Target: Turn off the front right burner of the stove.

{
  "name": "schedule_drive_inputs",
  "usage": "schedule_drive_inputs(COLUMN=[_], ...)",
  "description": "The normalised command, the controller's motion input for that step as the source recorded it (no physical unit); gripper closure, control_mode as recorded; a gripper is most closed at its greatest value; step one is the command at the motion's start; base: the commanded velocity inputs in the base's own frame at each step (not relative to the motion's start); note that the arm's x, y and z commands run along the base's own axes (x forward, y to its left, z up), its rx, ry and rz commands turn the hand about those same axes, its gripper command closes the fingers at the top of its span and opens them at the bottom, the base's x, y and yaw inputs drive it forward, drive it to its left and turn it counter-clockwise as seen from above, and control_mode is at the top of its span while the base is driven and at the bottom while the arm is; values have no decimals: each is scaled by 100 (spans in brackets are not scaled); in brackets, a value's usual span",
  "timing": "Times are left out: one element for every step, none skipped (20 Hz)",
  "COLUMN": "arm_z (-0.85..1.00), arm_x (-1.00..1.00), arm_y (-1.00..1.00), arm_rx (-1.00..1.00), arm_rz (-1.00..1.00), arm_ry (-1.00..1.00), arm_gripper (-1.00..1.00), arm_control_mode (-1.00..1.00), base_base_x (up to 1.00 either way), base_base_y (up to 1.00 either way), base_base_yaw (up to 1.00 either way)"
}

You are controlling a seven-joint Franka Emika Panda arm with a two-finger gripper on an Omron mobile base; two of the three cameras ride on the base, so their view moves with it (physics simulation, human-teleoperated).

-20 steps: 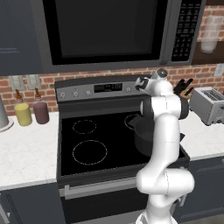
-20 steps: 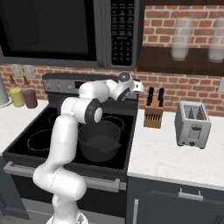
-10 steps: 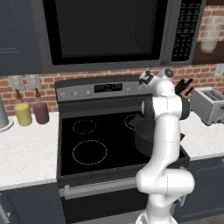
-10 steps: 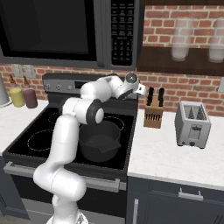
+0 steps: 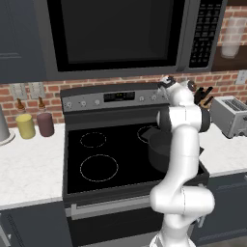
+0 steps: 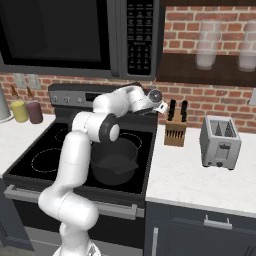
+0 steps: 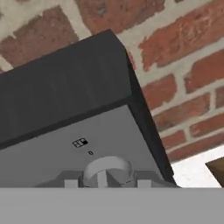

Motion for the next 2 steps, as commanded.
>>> schedule_drive_inputs(arm_z=[0, 0], arm_x=[0, 0], arm_y=[-14, -14], arm_rx=[28, 29], arm_rz=[-18, -19], arm_ry=[-12, -12], arm_gripper=[100, 100], arm_control_mode=[-100, -100], base_base_x=[0, 0], base_base_y=[0, 0], base_base_yaw=[0, 0])
